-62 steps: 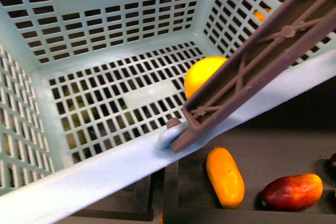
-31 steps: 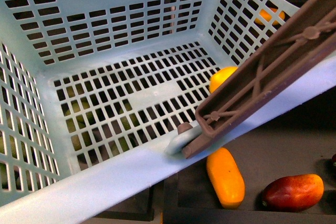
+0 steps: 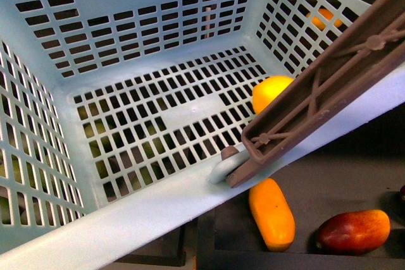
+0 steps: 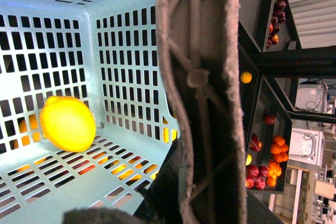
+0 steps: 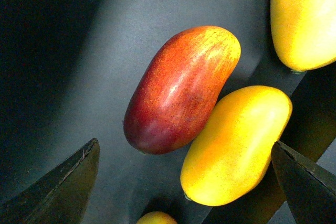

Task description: Pick lemon and mango into basket

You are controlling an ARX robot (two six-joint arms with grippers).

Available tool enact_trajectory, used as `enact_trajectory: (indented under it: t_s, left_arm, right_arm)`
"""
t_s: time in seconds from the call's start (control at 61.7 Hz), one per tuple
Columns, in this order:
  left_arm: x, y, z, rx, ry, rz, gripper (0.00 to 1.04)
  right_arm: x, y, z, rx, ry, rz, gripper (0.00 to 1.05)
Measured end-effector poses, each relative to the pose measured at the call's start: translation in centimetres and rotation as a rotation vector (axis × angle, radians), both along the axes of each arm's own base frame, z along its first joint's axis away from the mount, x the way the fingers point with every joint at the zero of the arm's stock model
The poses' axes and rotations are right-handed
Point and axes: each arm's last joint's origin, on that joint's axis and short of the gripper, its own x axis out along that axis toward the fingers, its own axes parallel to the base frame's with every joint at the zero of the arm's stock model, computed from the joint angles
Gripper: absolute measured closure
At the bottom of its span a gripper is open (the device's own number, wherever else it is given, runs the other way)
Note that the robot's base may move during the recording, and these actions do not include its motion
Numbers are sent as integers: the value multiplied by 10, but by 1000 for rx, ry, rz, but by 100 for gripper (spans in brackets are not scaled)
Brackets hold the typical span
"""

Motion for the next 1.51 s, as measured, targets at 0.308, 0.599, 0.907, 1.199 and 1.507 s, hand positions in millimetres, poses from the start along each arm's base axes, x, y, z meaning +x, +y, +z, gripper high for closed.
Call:
enact_trajectory:
  t_s: [0.308,0.599,0.907,1.199,1.507]
  left_arm:
    - [0,0,0,0,0,-1,99]
    - [0,0,0,0,0,-1,99]
    - [0,0,0,0,0,-1,99]
    - [0,0,0,0,0,-1,99]
    - [0,0,0,0,0,-1,99]
  right_arm:
    - [12,1,-19,17,19,-29,9]
    - [20,5,-37,28,43,-42,9]
    - [22,5,-49,26,60,-60,9]
    - [30,0,-55,20,59,-75,9]
    - [37,-5,-67,12,77,-92,9]
